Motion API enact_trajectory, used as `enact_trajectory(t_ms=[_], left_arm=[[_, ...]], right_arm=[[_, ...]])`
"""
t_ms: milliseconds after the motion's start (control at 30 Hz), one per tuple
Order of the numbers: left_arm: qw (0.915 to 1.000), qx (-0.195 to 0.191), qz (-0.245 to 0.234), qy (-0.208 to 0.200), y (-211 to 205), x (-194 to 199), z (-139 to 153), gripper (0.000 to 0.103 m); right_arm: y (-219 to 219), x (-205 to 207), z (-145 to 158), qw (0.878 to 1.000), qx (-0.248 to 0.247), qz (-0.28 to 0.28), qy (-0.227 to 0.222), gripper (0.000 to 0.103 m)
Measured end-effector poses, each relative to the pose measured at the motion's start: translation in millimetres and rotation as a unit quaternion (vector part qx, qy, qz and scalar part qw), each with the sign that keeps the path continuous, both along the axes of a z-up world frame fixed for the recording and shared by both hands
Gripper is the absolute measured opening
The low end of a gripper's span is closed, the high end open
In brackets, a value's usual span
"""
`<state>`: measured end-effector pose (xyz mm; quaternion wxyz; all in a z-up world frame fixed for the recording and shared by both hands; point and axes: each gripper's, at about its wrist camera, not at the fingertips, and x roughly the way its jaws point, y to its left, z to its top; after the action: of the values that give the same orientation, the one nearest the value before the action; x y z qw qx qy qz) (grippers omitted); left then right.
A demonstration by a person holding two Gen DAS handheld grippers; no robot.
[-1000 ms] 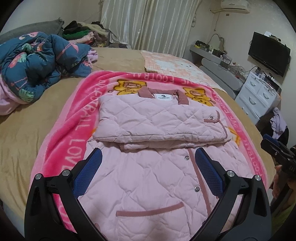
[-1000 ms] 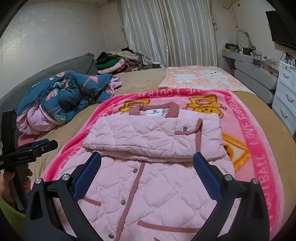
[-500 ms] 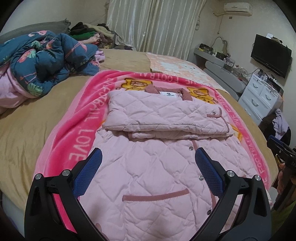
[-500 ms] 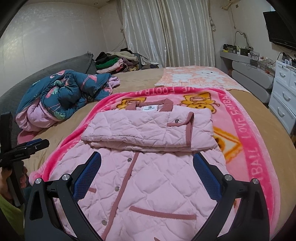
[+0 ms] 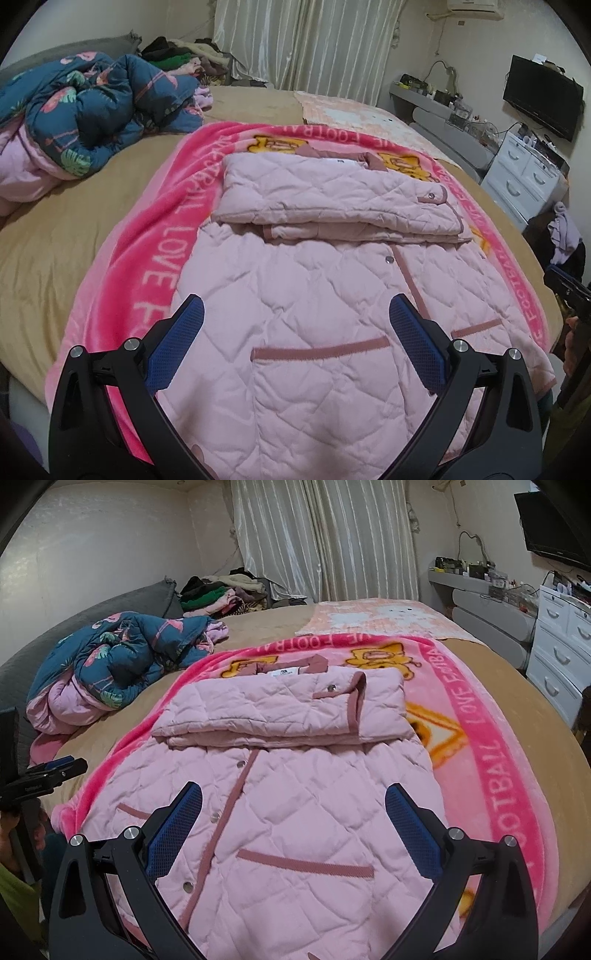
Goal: Fold large clothes
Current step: 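Move both open tools back along the jacket toward its ribbed hem, then lower both tools to the ribbed hem and close them on it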
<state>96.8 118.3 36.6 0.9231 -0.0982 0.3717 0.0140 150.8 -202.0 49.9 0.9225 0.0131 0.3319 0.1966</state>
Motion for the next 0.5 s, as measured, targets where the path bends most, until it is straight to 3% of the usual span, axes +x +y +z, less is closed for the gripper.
enact_trajectory(t_ms=[500], left_arm=[[0.9987, 0.006, 0.021, 0.046, 12, -23, -43, 0.094]], right_arm=[[-17, -27, -22, 1.0, -0.014, 0.006, 0.016, 0.099]])
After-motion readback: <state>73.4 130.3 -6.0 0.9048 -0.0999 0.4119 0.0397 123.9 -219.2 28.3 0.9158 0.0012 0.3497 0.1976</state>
